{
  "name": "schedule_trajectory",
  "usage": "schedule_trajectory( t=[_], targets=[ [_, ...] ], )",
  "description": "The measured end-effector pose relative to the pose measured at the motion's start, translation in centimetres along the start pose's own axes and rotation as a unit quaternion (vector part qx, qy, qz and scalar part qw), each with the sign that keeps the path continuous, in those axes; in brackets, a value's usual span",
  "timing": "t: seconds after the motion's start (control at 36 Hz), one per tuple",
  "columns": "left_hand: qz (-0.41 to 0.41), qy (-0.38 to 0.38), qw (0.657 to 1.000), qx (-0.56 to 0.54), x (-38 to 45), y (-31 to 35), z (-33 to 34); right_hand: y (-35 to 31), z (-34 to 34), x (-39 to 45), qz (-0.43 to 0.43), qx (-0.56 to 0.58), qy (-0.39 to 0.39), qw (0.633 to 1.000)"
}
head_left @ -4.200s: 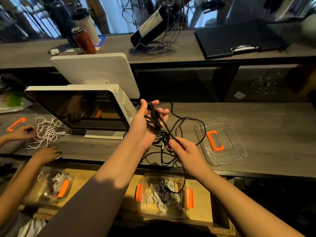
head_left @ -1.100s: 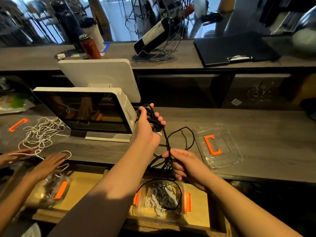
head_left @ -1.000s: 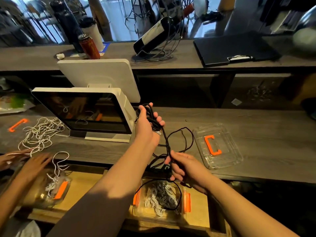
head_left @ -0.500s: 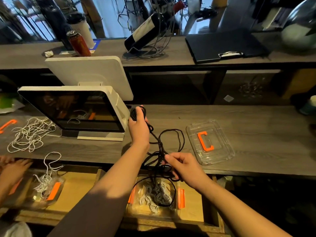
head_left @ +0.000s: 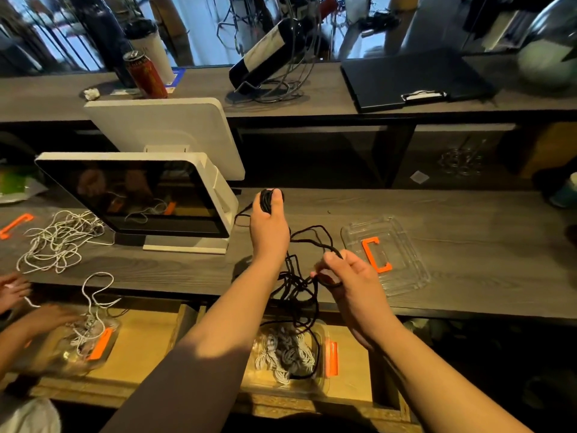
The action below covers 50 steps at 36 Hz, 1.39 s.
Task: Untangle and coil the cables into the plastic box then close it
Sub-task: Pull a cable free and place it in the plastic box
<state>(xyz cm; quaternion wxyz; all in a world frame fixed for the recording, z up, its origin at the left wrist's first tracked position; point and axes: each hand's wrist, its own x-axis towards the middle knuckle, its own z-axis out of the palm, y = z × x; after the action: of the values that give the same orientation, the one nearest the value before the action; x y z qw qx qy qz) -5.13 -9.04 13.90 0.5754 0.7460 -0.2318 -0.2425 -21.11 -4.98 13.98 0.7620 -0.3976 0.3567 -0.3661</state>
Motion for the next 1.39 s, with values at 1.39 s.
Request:
schedule_trajectory(
  t=[1.39],
  targets=[
    [-0.153,-0.538,0.828,0.048,-4.3,1.0,-5.8,-6.5,-3.1,4.6,-0.181,-0.513,-0.03,0.839]
  ],
)
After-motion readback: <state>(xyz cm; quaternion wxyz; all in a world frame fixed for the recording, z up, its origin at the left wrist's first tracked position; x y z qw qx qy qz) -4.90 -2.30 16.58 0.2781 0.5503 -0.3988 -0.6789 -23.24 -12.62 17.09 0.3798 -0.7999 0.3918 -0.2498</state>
